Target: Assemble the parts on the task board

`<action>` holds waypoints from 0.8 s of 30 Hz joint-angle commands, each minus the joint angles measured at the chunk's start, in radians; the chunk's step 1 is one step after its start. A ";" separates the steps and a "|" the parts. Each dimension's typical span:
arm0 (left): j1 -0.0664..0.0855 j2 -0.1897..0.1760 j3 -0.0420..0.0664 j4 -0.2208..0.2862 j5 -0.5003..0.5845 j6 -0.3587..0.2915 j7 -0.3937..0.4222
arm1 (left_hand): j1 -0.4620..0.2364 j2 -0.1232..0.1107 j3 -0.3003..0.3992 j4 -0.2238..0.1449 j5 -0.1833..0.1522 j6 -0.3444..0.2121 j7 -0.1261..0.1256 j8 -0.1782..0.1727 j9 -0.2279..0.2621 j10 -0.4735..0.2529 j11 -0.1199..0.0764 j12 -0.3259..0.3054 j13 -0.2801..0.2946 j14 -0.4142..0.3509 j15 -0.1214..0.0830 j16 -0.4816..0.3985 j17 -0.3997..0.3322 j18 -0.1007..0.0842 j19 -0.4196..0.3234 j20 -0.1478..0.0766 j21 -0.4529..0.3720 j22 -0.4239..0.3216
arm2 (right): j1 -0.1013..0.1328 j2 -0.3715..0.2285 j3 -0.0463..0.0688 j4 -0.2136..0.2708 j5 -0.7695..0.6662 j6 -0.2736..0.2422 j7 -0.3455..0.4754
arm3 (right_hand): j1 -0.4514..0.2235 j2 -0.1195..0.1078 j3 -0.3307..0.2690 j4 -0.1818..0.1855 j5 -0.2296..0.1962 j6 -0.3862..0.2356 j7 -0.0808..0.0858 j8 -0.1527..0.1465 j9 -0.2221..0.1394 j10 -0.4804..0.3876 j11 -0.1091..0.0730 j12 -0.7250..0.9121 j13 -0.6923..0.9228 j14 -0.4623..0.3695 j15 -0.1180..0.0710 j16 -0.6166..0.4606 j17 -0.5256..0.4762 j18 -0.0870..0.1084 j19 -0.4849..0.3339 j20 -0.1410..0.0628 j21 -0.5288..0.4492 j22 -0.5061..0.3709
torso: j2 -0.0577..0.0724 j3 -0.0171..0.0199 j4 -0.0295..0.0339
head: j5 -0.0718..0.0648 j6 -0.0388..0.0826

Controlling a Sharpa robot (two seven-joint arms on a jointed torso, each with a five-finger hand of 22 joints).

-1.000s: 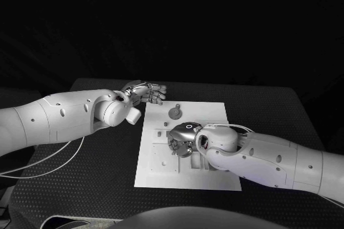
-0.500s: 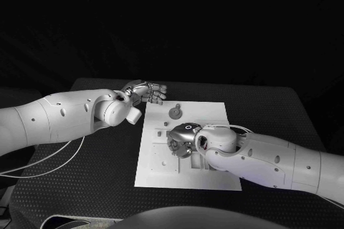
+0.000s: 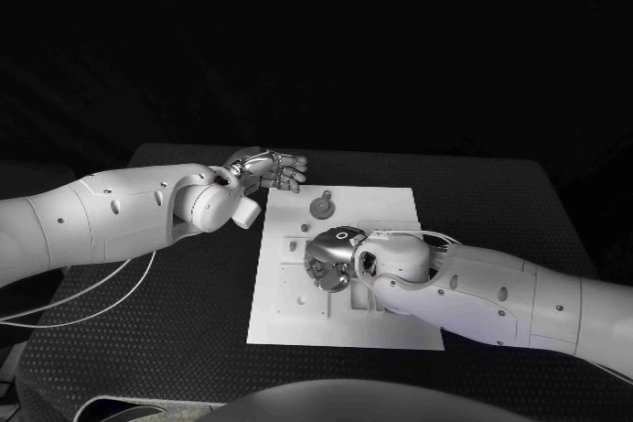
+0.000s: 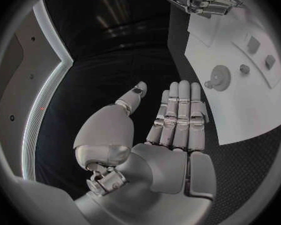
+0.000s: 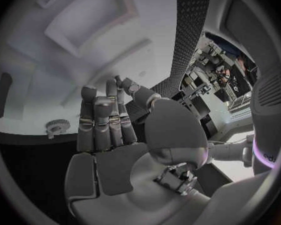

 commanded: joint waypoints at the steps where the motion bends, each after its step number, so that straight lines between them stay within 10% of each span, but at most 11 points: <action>1: 0.002 0.003 0.001 0.002 -0.006 0.011 0.012 | 0.009 0.001 0.001 -0.006 0.004 0.003 0.002 0.002 -0.001 -0.002 0.003 -0.004 -0.001 0.007 0.003 -0.002 -0.001 -0.001 -0.001 -0.001 -0.003 -0.001 | -0.006 0.004 -0.006 -0.005 -0.016 0.024 0.002 | 0.011 -0.003 0.008 0.000 0.003 0.001 -0.004 0.002 0.000 -0.003 -0.005 0.002 0.000 -0.001 -0.007 -0.003 -0.001 0.021 0.002 -0.004 0.003 0.001 | 0.000 0.0000 0.0006 | 0.000 -0.002; 16: 0.002 0.002 0.000 0.005 -0.008 0.015 0.008 | 0.009 0.001 0.000 -0.006 0.004 0.004 0.002 0.002 -0.002 -0.003 0.003 -0.005 -0.001 0.007 0.003 -0.003 -0.001 -0.001 -0.002 -0.001 -0.003 -0.002 | -0.006 0.006 -0.012 -0.015 0.007 -0.009 0.015 | -0.007 -0.018 0.010 0.001 0.003 -0.027 0.008 -0.026 -0.014 -0.041 0.009 -0.024 -0.003 -0.002 0.006 -0.003 -0.003 0.021 -0.001 -0.004 0.005 0.005 | 0.000 0.0001 0.0002 | -0.001 -0.005; 24: 0.002 -0.001 0.000 0.005 -0.008 0.016 0.006 | 0.009 0.001 0.000 -0.007 0.004 0.003 0.002 0.002 -0.002 -0.004 0.003 -0.005 -0.002 0.007 0.003 -0.003 -0.001 -0.001 -0.002 -0.001 -0.003 -0.003 | -0.006 -0.003 -0.012 -0.014 0.046 -0.063 0.024 | -0.065 -0.133 -0.055 0.002 0.003 -0.098 0.040 -0.080 -0.045 -0.079 0.030 -0.055 -0.014 -0.009 0.027 -0.002 -0.002 0.017 -0.010 0.000 0.004 0.009 | 0.000 0.0000 -0.0004 | -0.003 -0.003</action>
